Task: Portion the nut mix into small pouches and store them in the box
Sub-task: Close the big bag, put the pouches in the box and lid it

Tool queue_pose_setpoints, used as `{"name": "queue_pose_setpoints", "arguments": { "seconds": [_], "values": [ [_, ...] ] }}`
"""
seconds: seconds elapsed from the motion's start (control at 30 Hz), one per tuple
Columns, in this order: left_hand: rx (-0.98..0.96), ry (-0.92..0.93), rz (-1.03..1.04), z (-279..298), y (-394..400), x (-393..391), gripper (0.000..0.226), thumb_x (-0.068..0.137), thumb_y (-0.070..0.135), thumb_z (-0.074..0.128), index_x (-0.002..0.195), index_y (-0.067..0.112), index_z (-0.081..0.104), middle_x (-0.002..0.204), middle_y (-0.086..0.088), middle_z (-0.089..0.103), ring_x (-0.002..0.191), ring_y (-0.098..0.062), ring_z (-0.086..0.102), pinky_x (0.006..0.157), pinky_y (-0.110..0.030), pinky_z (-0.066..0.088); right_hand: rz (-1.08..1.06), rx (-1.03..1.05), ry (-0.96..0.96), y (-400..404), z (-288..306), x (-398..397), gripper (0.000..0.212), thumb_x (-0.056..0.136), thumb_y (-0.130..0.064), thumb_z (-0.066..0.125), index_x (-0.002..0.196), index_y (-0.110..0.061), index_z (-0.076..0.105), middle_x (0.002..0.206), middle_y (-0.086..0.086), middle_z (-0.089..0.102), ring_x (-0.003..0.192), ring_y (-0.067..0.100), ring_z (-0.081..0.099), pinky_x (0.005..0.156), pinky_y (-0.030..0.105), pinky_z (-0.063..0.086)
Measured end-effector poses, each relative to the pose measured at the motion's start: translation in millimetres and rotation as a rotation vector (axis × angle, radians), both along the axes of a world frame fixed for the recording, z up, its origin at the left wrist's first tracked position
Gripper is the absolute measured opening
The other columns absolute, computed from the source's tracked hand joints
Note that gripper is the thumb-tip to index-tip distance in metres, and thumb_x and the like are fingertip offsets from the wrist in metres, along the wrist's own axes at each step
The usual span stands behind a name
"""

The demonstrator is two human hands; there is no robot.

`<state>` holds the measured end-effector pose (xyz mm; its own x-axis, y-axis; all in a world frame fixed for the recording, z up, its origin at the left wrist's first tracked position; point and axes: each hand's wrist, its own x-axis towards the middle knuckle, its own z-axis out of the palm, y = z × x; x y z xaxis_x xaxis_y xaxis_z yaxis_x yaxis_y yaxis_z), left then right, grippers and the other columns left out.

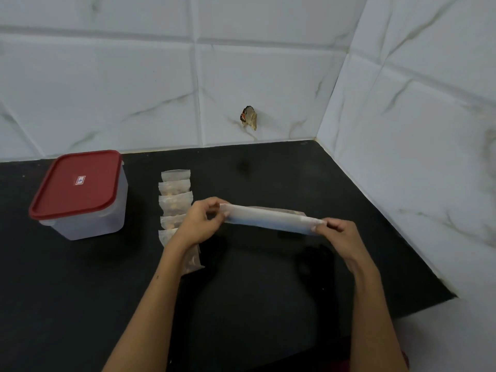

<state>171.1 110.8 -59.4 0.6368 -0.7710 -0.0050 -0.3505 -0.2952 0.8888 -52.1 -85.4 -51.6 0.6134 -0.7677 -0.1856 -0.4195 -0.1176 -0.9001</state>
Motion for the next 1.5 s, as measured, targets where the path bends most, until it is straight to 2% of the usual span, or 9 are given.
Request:
{"name": "queue_pose_setpoints", "arguments": {
  "seconds": [0.3, 0.43, 0.57, 0.77, 0.93, 1.1, 1.2, 1.33, 1.5],
  "values": [
    [0.132, -0.032, 0.246, -11, -12, -16, 0.013, 0.094, 0.016, 0.055, 0.108, 0.015, 0.054, 0.090, 0.000, 0.063, 0.080, -0.012, 0.062, 0.066, -0.022, 0.050, -0.100, 0.087, -0.092, 11, -12, 10, 0.011, 0.091, -0.018, 0.061, 0.093, -0.011, 0.069, 0.087, 0.003, 0.068, 0.080, 0.016, 0.065, 0.073, 0.033, 0.057],
    [0.218, -0.153, 0.316, -12, -22, -23, 0.030, 0.091, 0.009, 0.054, 0.120, 0.013, 0.045, 0.103, -0.008, 0.060, 0.093, -0.019, 0.056, 0.077, -0.026, 0.042, -0.173, -0.072, -0.043, 10, -20, 19, 0.023, 0.087, -0.023, 0.067, 0.108, -0.026, 0.062, 0.086, 0.009, 0.067, 0.079, 0.019, 0.065, 0.074, 0.040, 0.056],
    [0.329, -0.263, 0.292, -16, -29, -25, 0.023, 0.090, 0.003, 0.050, 0.109, 0.012, 0.058, 0.113, -0.011, 0.053, 0.102, -0.025, 0.055, 0.086, -0.031, 0.045, -0.121, -0.241, 0.038, 10, -23, 24, 0.010, 0.086, -0.019, 0.067, 0.093, -0.027, 0.064, 0.078, 0.007, 0.066, 0.073, 0.021, 0.062, 0.068, 0.035, 0.051],
    [0.404, -0.185, 0.190, -10, -28, -24, 0.027, 0.089, 0.028, 0.060, 0.102, 0.004, 0.066, 0.119, -0.011, 0.051, 0.104, -0.026, 0.057, 0.092, -0.034, 0.046, -0.047, -0.109, 0.174, 7, -20, 22, 0.031, 0.085, -0.045, 0.064, 0.087, -0.015, 0.071, 0.090, 0.009, 0.066, 0.085, 0.019, 0.061, 0.077, 0.034, 0.047],
    [0.614, -0.233, -0.039, -4, -25, -24, 0.068, 0.069, 0.025, 0.084, 0.127, 0.010, 0.052, 0.130, -0.005, 0.033, 0.116, -0.022, 0.048, 0.102, -0.029, 0.040, 0.156, -0.132, 0.416, 10, -13, 19, 0.069, 0.057, -0.023, 0.089, 0.119, -0.027, 0.059, 0.121, -0.004, 0.049, 0.114, 0.018, 0.049, 0.090, 0.027, 0.040],
    [0.621, -0.399, -0.033, -1, -31, -14, 0.040, 0.084, 0.011, 0.067, 0.123, 0.017, 0.059, 0.134, -0.005, 0.033, 0.122, -0.025, 0.044, 0.107, -0.037, 0.037, 0.140, -0.445, 0.519, 12, -11, 22, 0.042, 0.079, -0.024, 0.073, 0.120, -0.026, 0.065, 0.128, 0.003, 0.041, 0.117, 0.022, 0.043, 0.101, 0.034, 0.038],
    [0.493, -0.388, -0.102, 5, -27, 3, 0.030, 0.087, 0.016, 0.063, 0.115, 0.025, 0.065, 0.133, 0.002, 0.042, 0.126, -0.019, 0.042, 0.109, -0.042, 0.031, 0.143, -0.493, 0.435, 11, -9, 15, 0.018, 0.086, -0.022, 0.063, 0.096, -0.012, 0.073, 0.125, -0.001, 0.040, 0.115, 0.014, 0.039, 0.096, 0.028, 0.035],
    [-0.046, 0.097, -0.158, 10, -32, 8, 0.015, 0.090, 0.006, 0.060, 0.098, 0.019, 0.064, 0.100, -0.002, 0.067, 0.095, -0.016, 0.065, 0.084, -0.028, 0.055, -0.013, -0.210, 0.213, 25, 1, -4, 0.025, 0.091, -0.016, 0.050, 0.071, -0.006, 0.060, 0.086, 0.003, 0.056, 0.071, 0.010, 0.052, 0.067, 0.027, 0.041],
    [-0.150, 0.190, 0.023, 0, -88, -18, 0.014, 0.095, 0.011, 0.056, 0.108, 0.015, 0.056, 0.092, -0.004, 0.063, 0.083, -0.013, 0.062, 0.069, -0.023, 0.052, -0.110, 0.099, 0.155, 37, 9, -36, 0.016, 0.096, -0.010, 0.043, 0.106, -0.019, 0.052, 0.093, 0.006, 0.059, 0.068, 0.019, 0.061, 0.058, 0.028, 0.052]
  ]
}}
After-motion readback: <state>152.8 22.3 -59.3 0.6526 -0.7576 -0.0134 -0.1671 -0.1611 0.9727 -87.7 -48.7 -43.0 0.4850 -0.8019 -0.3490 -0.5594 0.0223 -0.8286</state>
